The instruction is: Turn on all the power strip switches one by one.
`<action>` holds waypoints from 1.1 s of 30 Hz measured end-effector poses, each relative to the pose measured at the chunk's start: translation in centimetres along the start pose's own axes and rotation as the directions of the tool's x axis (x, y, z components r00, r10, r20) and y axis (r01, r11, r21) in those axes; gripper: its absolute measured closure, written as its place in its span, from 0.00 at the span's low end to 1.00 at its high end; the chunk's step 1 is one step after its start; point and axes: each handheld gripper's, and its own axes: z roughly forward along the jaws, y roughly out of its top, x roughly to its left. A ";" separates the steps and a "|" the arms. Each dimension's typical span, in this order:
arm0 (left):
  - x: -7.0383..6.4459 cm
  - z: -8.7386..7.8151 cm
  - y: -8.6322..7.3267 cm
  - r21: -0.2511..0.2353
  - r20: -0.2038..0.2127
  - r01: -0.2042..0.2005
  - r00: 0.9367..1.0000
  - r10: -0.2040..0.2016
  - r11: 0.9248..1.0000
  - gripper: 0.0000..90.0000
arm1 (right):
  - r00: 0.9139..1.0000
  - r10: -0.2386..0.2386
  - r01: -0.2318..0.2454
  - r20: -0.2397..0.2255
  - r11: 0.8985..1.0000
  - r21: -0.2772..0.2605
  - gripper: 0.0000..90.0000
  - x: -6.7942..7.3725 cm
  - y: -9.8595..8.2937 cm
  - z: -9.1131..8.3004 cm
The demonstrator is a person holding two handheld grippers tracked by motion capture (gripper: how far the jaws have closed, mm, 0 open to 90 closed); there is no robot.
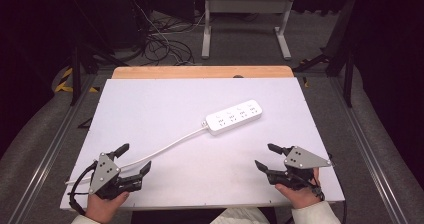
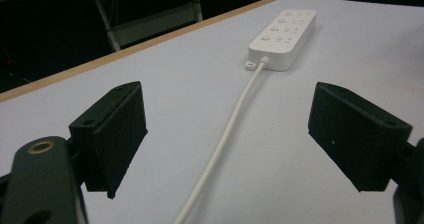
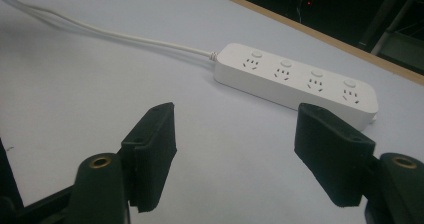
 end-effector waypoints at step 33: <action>-0.2 0.1 0.0 0.030 -0.005 -0.029 1.000 0.029 0.999 0.18 | 0.992 0.017 -0.001 -0.128 0.992 0.123 0.54 -0.8 3.7 2.0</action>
